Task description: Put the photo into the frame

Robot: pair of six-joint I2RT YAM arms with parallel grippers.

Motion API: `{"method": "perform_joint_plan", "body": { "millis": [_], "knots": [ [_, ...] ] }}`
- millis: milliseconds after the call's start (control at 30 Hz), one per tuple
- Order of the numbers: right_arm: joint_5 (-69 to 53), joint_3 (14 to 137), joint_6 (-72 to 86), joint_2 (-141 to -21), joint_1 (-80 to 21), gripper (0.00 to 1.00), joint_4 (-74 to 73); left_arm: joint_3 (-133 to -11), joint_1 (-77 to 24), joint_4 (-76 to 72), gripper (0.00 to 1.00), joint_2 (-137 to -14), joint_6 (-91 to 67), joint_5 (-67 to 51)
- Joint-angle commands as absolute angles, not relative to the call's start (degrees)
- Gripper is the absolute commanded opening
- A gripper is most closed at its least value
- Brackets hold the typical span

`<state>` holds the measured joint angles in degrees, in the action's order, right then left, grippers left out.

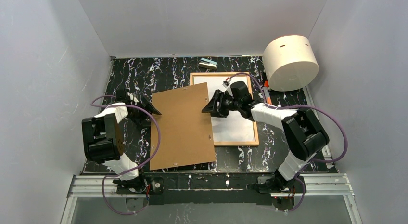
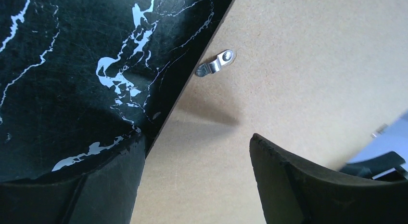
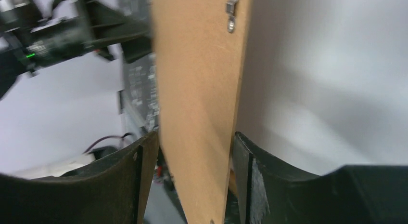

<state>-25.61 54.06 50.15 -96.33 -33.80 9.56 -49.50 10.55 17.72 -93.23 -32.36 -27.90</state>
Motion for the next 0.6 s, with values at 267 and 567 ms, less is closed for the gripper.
{"method": "perform_joint_plan", "body": {
  "millis": [267, 567],
  "knots": [
    [-41.35, 51.15, 58.99, -93.51, -37.17, 0.6, 36.39, -47.98, 8.79, 21.82, 0.77, -97.31, -31.98, -26.52],
    [-29.21, 57.53, 52.16, -92.12, -37.44, 0.14, 12.61, -48.37, 8.77, 22.69, 0.77, -94.55, -31.86, -26.64]
  ]
}}
